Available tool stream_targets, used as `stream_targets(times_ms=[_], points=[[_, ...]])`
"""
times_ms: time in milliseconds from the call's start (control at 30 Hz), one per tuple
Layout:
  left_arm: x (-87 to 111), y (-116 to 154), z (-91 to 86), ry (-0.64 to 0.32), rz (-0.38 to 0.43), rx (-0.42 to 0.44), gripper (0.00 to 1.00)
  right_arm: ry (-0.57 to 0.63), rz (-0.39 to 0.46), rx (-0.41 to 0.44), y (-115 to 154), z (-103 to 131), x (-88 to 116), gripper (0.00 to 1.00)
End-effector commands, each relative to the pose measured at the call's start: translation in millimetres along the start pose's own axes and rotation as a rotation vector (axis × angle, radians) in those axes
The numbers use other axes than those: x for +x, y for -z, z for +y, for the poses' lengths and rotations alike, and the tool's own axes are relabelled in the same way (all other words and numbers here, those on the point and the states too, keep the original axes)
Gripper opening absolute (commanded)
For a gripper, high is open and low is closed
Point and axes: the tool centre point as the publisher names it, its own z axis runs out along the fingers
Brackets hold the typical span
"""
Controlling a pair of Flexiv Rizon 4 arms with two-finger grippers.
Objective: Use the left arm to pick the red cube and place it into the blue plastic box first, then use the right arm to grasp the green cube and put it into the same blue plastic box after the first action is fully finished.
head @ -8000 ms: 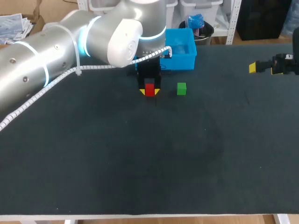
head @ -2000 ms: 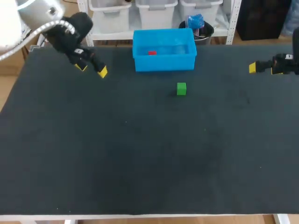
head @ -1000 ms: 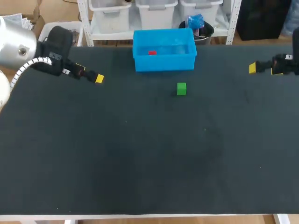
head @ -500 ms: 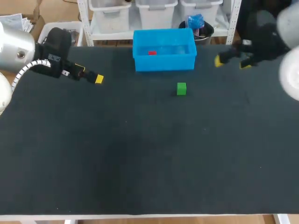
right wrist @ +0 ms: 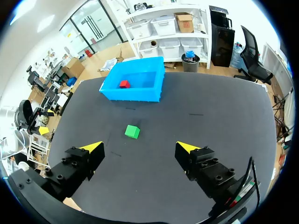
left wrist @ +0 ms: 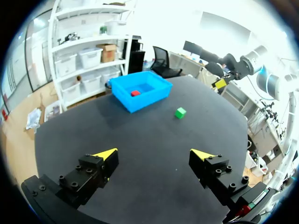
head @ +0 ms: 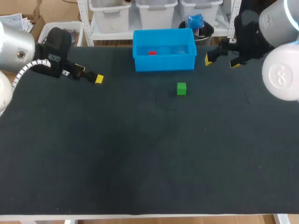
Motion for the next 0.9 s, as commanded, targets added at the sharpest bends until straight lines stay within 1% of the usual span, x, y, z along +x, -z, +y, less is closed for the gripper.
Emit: stream_targets(times_ms=[33, 67, 133, 167, 333, 400, 433, 533, 667, 900], points=[[1.8, 0.8, 1.1, -0.002, -0.007, 0.005, 1.0, -0.001, -0.003, 0.006, 1.4, 1.6, 1.4, 1.0], [1.8, 0.8, 1.1, -0.002, -0.007, 0.005, 1.0, -0.001, -0.003, 0.006, 1.4, 1.6, 1.4, 1.0], [1.8, 0.8, 1.1, -0.002, -0.007, 0.005, 1.0, -0.013, 0.039, 0.025, -3.4, 1.7, -0.8, 1.0], [1.8, 0.8, 1.1, -0.002, -0.007, 0.005, 1.0, -0.026, 0.048, 0.052, -5.3, 2.1, -2.2, 1.0], [1.8, 0.8, 1.1, -0.002, -0.007, 0.005, 1.0, 0.015, 0.14, 0.163, -22.5, 16.5, -9.4, 1.0], [1.8, 0.8, 1.1, -0.002, -0.007, 0.005, 1.0, 0.022, 0.162, 0.211, -31.2, 21.7, -10.0, 1.0], [1.8, 0.8, 1.1, -0.002, -0.007, 0.005, 1.0, 0.026, 0.185, 0.241, -36.0, 25.9, -8.9, 1.0], [1.8, 0.8, 1.1, -0.002, -0.007, 0.005, 1.0, 0.029, 0.236, 0.294, -50.3, 36.2, -4.4, 1.0], [1.8, 0.8, 1.1, -0.002, -0.007, 0.005, 1.0, 0.029, 0.299, 0.361, -65.1, 40.6, -0.4, 1.0], [1.8, 0.8, 1.1, -0.002, -0.007, 0.005, 1.0, 0.034, 0.309, 0.351, -67.7, 41.4, 0.2, 1.0]])
